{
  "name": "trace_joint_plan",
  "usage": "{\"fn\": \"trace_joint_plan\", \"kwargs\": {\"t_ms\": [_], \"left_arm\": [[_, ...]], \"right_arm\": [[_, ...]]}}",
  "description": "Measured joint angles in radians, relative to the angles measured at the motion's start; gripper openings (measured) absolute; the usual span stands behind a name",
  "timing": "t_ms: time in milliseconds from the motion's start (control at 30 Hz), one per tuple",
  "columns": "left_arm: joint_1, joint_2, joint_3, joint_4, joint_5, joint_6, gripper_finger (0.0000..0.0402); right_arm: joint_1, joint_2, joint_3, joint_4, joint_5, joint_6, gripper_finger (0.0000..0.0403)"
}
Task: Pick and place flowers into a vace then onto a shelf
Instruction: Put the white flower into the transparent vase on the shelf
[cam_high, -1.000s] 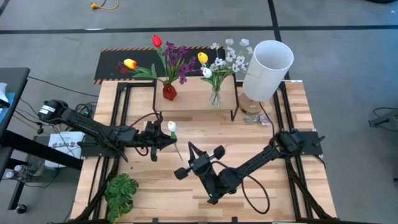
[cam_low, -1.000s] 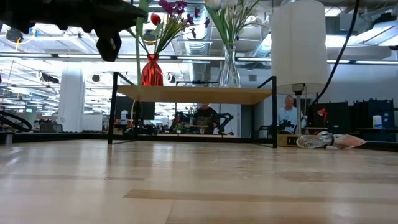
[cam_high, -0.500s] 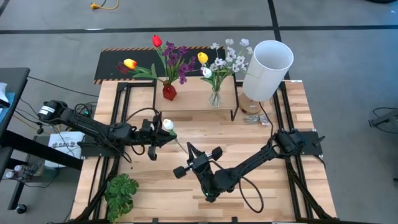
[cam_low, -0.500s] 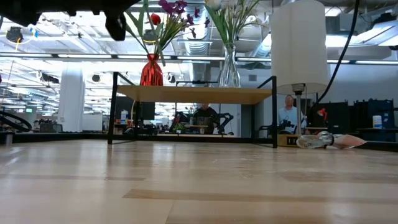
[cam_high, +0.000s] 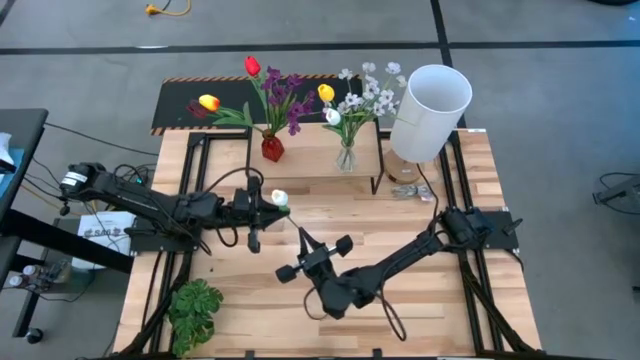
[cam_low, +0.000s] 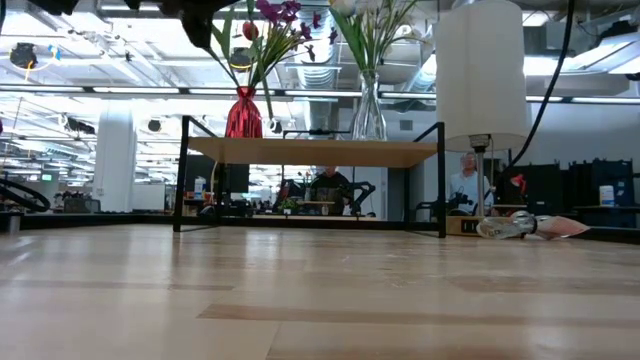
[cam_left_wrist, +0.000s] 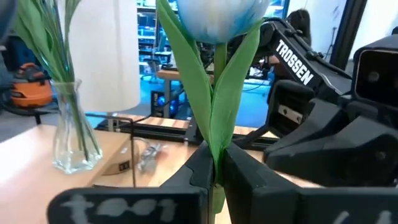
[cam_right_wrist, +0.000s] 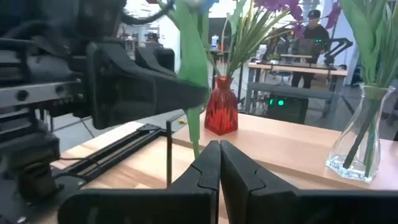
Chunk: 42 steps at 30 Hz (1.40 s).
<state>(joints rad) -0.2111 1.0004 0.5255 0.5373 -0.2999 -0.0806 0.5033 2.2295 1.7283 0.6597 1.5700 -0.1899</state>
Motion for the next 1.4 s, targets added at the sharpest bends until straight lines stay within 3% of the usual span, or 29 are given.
{"fn": "trace_joint_plan", "kwargs": {"t_ms": [133,300,567,767,1000,1400], "left_arm": [[0.000,0.000,0.032,-0.029,-0.012,0.034,0.0006],[0.000,0.000,0.062,-0.049,-0.012,0.066,0.0006],[0.000,0.000,0.083,-0.150,-0.012,0.066,0.0006],[0.000,0.000,0.083,-0.116,0.027,0.062,0.0006],[0.000,0.000,0.083,-0.114,0.087,0.061,0.0006],[0.000,0.000,0.083,-0.135,0.077,0.060,0.0006]], "right_arm": [[-0.013,0.000,0.000,-0.013,-0.009,0.027,0.0003],[-0.028,0.000,0.000,-0.018,-0.125,0.092,0.0045],[-0.046,0.000,0.000,-0.061,-0.099,0.088,0.0136],[-0.064,0.000,0.000,-0.072,-0.107,0.112,0.0171],[-0.084,0.000,0.000,-0.078,-0.155,0.137,0.0158],[-0.094,0.000,0.000,-0.082,-0.159,0.130,0.0081]]}}
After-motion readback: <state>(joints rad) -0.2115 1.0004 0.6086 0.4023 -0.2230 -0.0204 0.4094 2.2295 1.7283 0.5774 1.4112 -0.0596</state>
